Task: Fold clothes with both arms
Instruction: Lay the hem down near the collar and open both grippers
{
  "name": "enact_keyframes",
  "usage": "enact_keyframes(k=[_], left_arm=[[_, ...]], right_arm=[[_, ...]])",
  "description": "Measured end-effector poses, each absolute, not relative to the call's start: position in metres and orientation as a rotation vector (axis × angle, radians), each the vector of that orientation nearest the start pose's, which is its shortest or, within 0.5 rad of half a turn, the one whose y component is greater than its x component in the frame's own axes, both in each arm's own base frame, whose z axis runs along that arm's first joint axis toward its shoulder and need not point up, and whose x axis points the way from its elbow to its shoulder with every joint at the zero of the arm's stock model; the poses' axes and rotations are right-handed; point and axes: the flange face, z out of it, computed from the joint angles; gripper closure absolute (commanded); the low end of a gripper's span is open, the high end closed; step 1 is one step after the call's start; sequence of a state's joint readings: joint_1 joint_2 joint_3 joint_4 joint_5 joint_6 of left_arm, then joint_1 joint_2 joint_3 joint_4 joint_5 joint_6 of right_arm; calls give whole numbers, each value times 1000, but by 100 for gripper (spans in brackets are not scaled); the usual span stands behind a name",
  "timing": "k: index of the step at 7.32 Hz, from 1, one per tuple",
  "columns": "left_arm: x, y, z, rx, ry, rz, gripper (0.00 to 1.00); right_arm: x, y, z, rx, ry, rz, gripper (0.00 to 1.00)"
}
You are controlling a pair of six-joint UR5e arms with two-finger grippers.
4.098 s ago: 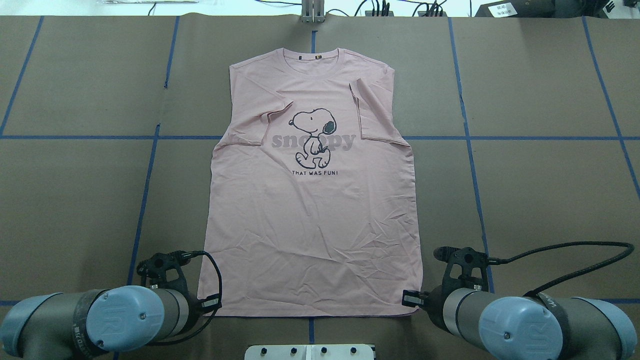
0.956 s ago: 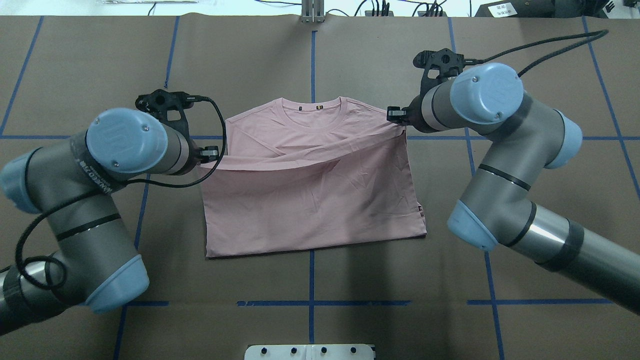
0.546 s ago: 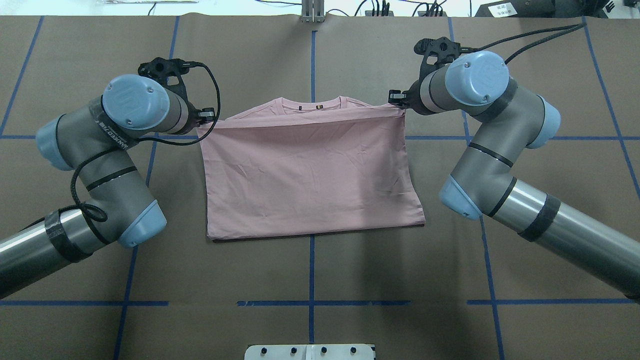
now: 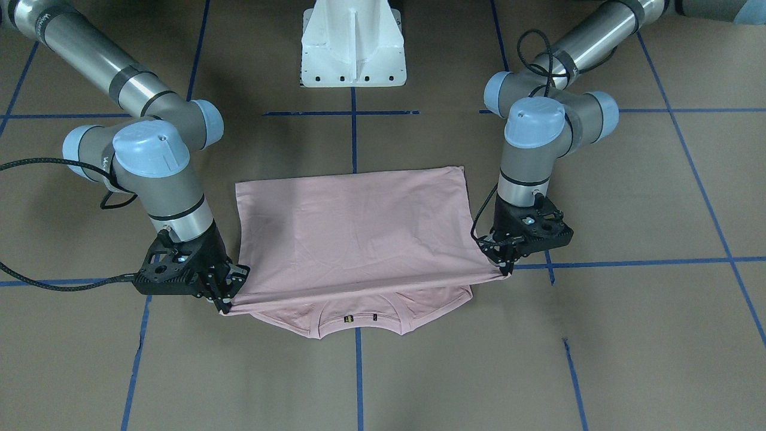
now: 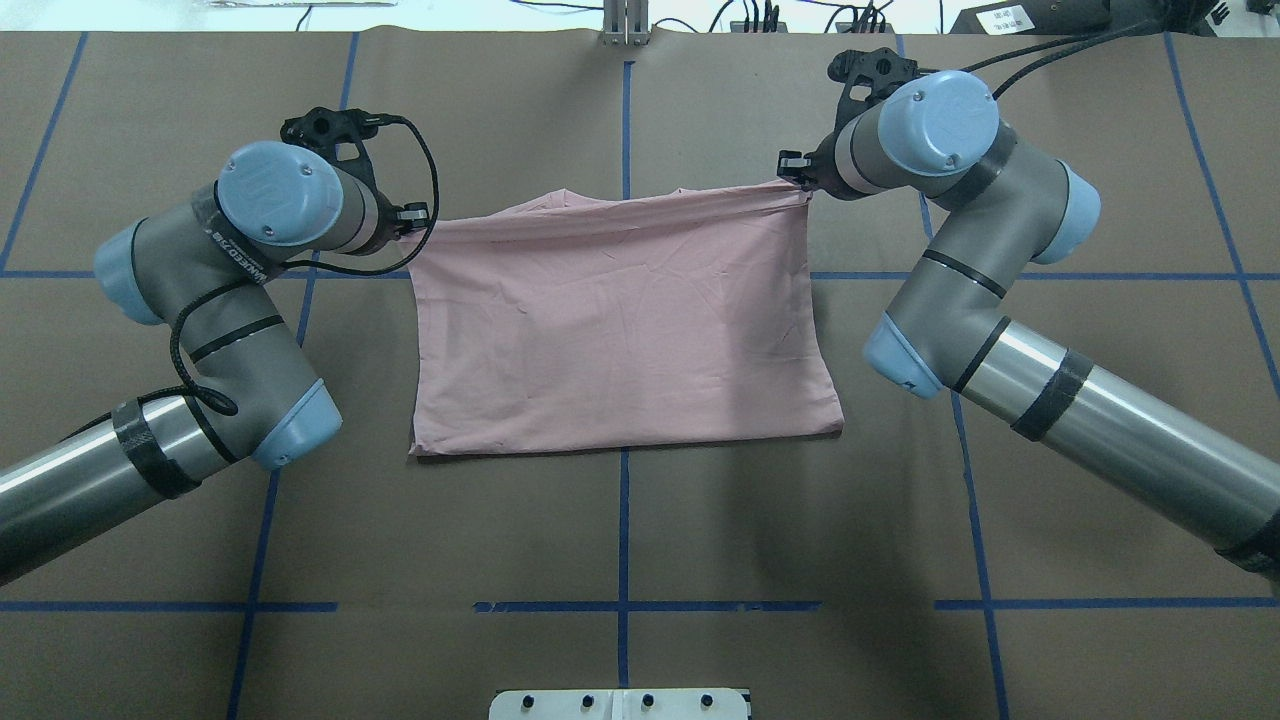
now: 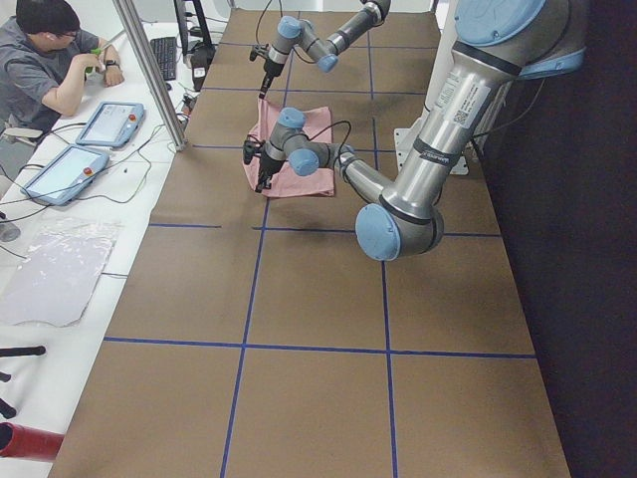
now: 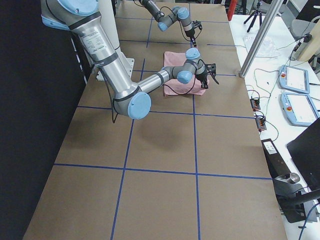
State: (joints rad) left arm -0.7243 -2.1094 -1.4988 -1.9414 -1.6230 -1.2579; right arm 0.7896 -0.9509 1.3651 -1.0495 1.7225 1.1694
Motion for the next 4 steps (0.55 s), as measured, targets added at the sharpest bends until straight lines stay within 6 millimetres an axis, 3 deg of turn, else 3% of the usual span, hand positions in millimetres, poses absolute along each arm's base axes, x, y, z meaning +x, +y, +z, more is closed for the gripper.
enact_keyframes(k=[3, 4], left_arm=[[446, -572, 331, 382, 767, -370, 100], [447, -572, 327, 384, 771, -369, 93]], right_arm=[[-446, -616, 322, 406, -862, 287, 100], [-446, -615, 319, 403, -870, 283, 89]])
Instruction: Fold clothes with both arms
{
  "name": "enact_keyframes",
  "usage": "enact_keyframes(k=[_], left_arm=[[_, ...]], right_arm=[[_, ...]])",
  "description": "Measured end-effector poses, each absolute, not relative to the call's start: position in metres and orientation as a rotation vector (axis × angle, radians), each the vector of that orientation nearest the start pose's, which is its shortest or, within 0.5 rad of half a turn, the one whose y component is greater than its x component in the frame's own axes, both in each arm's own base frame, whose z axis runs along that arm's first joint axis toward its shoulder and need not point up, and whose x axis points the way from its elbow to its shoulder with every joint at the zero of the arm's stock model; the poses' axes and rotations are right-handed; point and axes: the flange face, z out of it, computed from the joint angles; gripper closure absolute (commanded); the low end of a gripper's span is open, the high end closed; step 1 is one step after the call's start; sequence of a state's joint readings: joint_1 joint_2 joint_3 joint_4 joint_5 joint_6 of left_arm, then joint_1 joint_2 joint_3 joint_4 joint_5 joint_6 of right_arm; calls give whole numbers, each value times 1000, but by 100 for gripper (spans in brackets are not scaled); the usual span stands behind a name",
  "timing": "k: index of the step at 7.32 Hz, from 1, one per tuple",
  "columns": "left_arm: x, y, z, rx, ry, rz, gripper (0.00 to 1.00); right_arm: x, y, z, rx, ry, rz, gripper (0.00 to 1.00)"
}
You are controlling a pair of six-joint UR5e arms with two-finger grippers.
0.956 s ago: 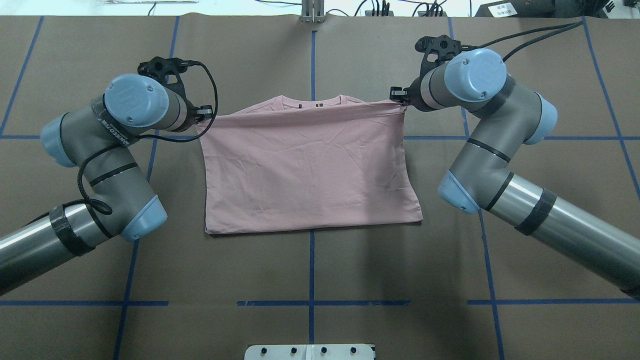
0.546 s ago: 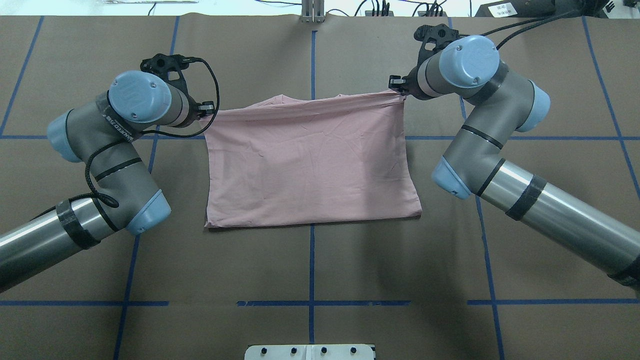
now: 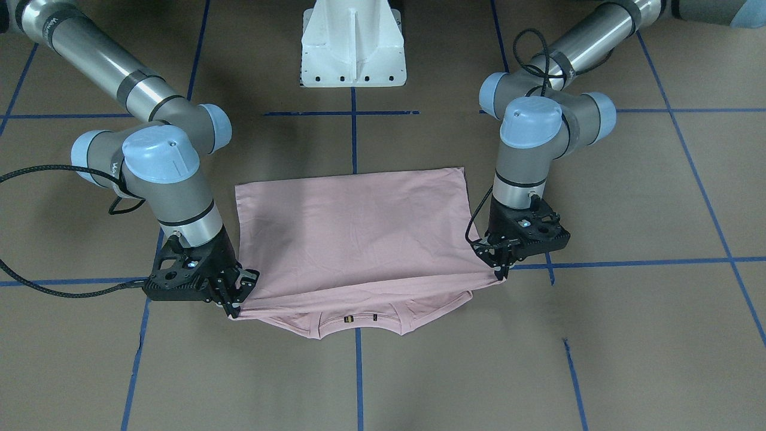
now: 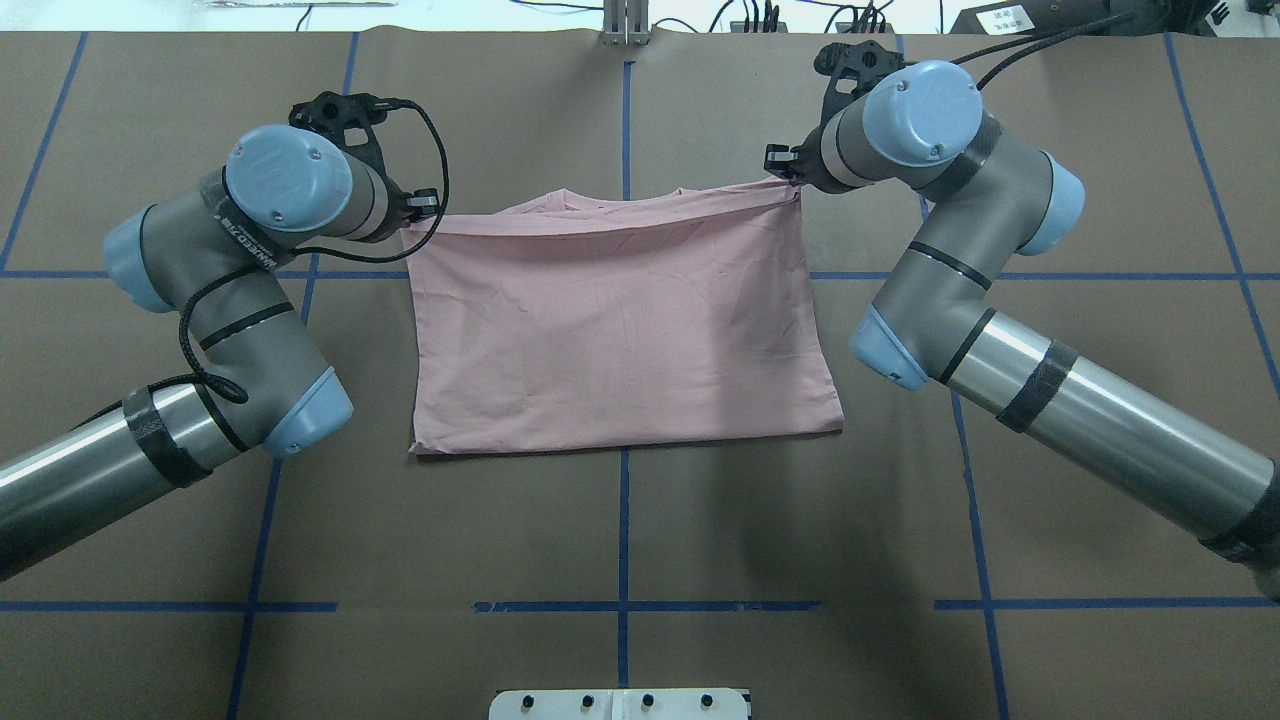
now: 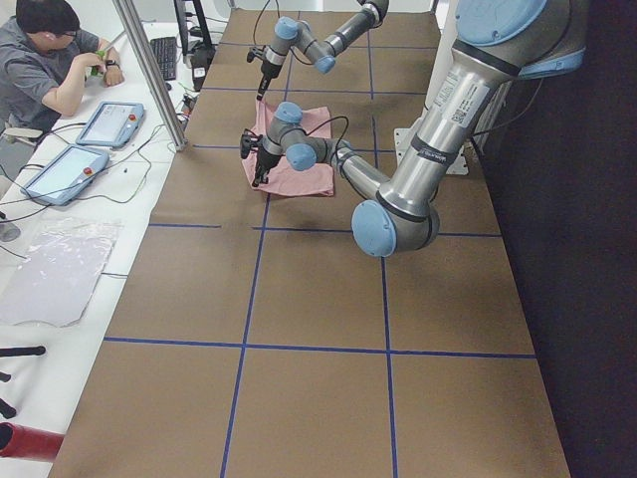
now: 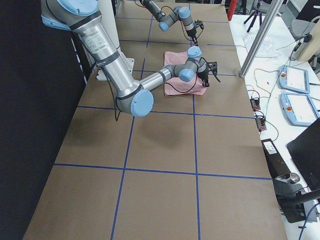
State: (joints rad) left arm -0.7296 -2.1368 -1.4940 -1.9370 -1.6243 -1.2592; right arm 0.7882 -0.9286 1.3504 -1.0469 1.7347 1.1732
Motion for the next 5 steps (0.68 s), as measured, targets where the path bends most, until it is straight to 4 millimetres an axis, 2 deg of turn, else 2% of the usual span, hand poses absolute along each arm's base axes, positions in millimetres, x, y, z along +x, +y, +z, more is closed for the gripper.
enact_keyframes(k=[1, 2, 5], left_arm=[[449, -571, 323, 385, 776, -367, 57], [450, -571, 322, 385, 779, -367, 1], [451, -569, 314, 383, 792, -367, 0]], right_arm=[[-447, -614, 317, 399, -876, 280, 15], [-447, -613, 318, 394, -877, 278, 0], [-451, -605, 324, 326, -905, 247, 0]])
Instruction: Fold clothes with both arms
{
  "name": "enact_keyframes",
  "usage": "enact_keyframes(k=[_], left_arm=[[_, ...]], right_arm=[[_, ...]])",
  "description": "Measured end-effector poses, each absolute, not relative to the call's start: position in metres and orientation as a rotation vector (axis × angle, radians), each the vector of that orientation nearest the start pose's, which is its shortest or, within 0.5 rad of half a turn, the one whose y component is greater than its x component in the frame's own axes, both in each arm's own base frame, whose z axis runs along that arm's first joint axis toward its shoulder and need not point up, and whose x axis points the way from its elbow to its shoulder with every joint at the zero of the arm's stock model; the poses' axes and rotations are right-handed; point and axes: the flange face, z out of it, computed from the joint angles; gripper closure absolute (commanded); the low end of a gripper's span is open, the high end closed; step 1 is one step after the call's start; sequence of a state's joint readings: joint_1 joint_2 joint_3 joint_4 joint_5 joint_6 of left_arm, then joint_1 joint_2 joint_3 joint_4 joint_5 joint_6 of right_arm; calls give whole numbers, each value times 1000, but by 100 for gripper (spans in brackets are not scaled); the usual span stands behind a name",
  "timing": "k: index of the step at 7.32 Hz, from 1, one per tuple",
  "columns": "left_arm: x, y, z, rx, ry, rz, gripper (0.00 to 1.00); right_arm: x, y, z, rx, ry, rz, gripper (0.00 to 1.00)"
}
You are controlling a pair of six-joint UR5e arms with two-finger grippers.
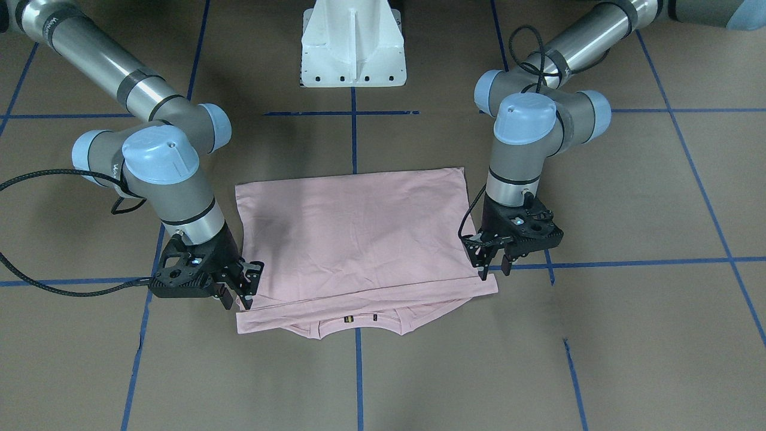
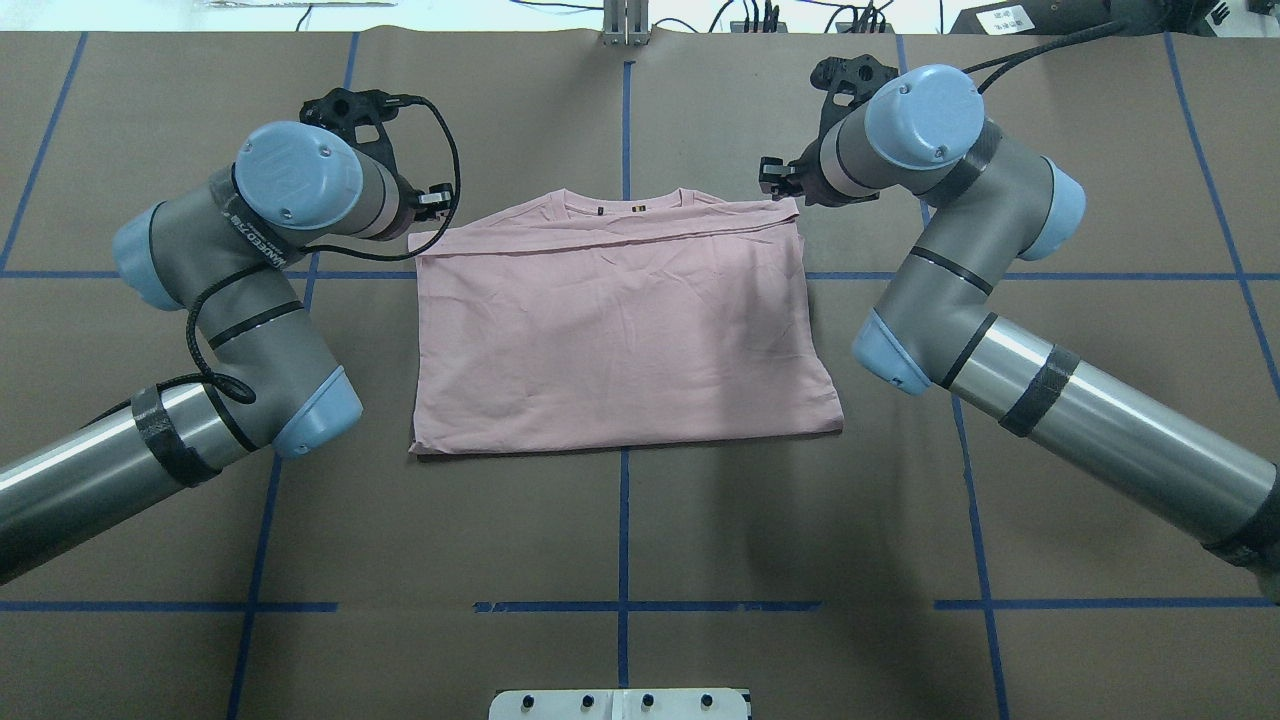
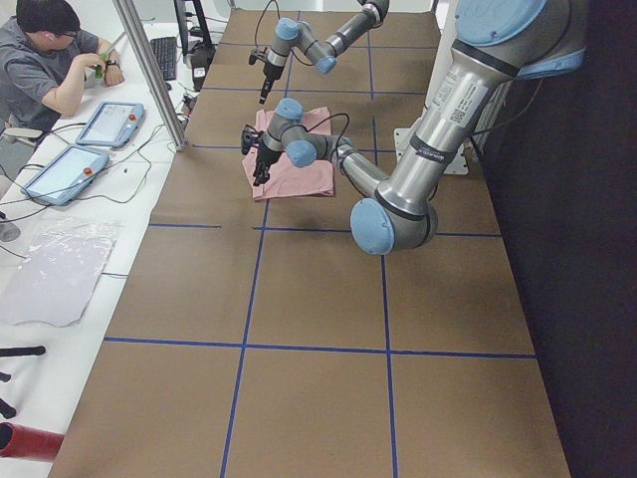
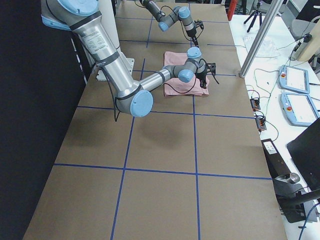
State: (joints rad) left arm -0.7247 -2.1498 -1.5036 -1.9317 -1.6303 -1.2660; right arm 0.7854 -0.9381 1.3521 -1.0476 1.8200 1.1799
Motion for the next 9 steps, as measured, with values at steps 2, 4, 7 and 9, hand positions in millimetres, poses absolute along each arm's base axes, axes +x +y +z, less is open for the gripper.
enact_keyframes(k=[2, 4, 7, 9], left_arm=[[442, -555, 288, 349, 871, -334, 0], [433, -543, 266, 326, 930, -340, 0], [433, -536, 257, 312, 956, -363, 0], [433, -534, 256, 309, 959, -366, 0]], right_arm=[[-442, -582, 322, 244, -966, 229, 0], [-432, -528, 342, 148, -978, 259, 0], [-440, -463, 369, 64, -957, 243, 0], [-452, -445, 370, 41, -957, 226, 0]])
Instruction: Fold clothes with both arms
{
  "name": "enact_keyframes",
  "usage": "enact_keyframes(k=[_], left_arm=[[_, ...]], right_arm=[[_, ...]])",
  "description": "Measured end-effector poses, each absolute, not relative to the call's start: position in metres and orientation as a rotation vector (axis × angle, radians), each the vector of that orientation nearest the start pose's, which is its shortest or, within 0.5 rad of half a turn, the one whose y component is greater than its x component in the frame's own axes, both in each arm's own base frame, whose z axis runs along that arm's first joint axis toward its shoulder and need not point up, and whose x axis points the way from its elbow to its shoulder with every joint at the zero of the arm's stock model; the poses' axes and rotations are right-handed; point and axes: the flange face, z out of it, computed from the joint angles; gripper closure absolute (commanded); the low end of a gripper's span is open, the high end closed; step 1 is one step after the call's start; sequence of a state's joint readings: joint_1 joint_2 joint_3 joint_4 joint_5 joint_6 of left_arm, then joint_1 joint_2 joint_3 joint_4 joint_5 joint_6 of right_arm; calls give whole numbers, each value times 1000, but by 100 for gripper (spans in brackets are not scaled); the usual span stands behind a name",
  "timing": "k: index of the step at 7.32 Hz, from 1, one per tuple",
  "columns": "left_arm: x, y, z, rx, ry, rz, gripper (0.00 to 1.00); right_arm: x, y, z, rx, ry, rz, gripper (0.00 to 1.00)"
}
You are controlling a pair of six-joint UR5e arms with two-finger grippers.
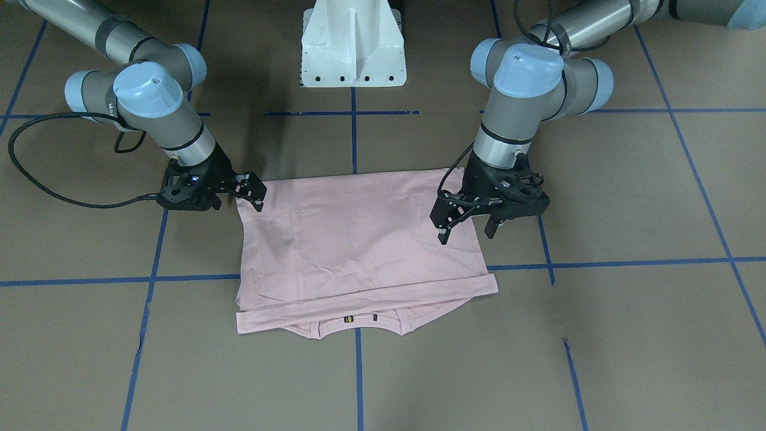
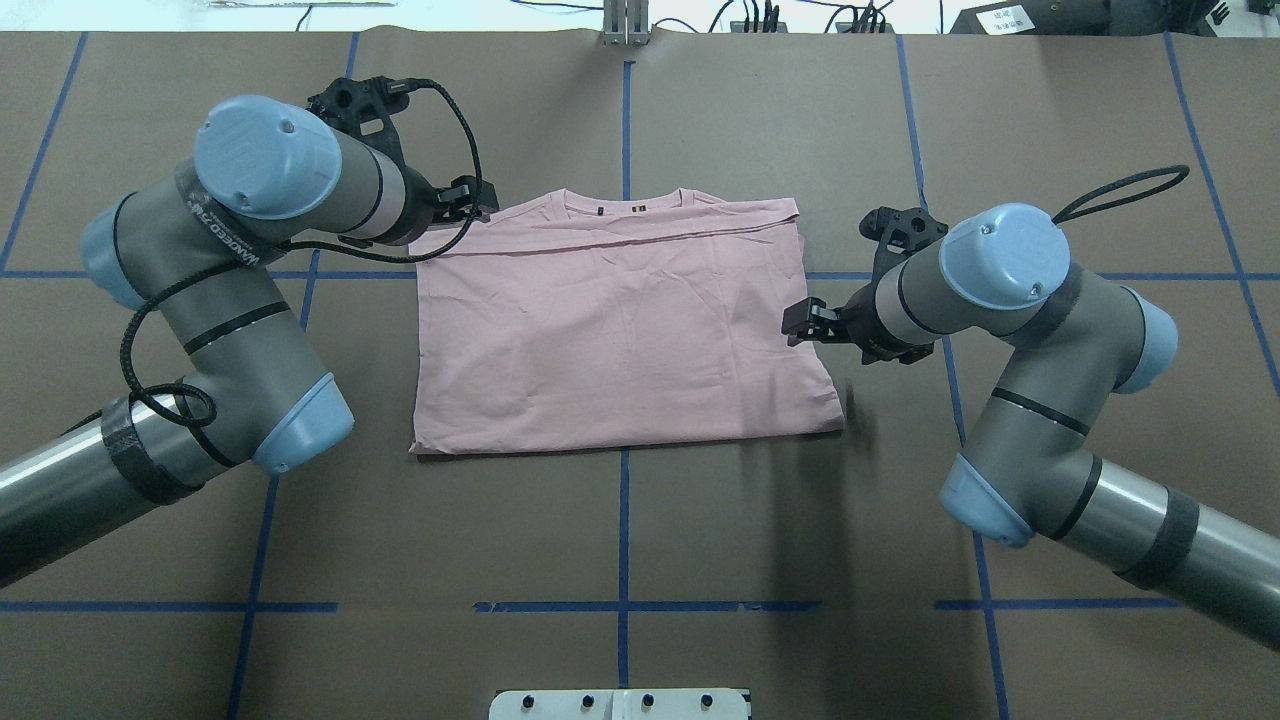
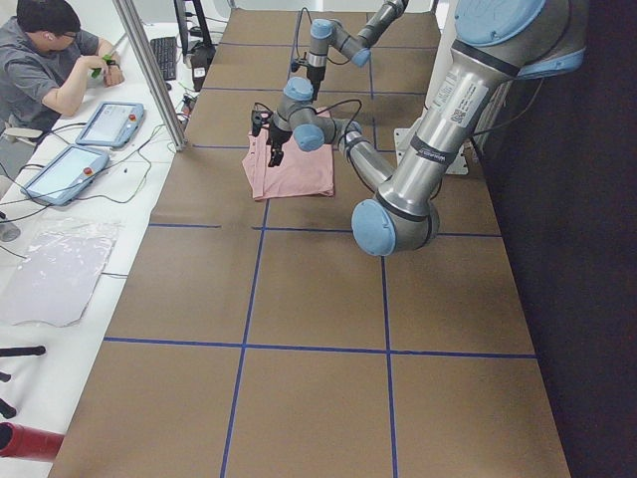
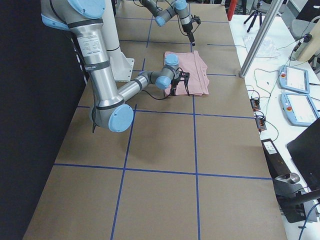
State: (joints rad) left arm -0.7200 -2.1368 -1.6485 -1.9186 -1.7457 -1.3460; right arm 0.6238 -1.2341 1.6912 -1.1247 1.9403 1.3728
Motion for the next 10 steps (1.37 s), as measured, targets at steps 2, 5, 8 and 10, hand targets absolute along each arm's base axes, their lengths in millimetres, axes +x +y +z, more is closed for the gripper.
enact_keyframes(k=[2, 5, 8, 10], left_arm=[[434, -534, 256, 306, 961, -371, 0], [433, -534, 256, 304, 963, -375, 0], [432, -533, 254, 305, 966, -375, 0], [432, -532, 252, 306, 970, -374, 0]], right_arm=[[-460, -435, 376, 27, -947, 211, 0], [-465, -426, 381, 8, -941, 196, 7], [-464, -422, 383, -11, -945, 186, 62], [-461, -419, 389, -20, -939, 185, 100]])
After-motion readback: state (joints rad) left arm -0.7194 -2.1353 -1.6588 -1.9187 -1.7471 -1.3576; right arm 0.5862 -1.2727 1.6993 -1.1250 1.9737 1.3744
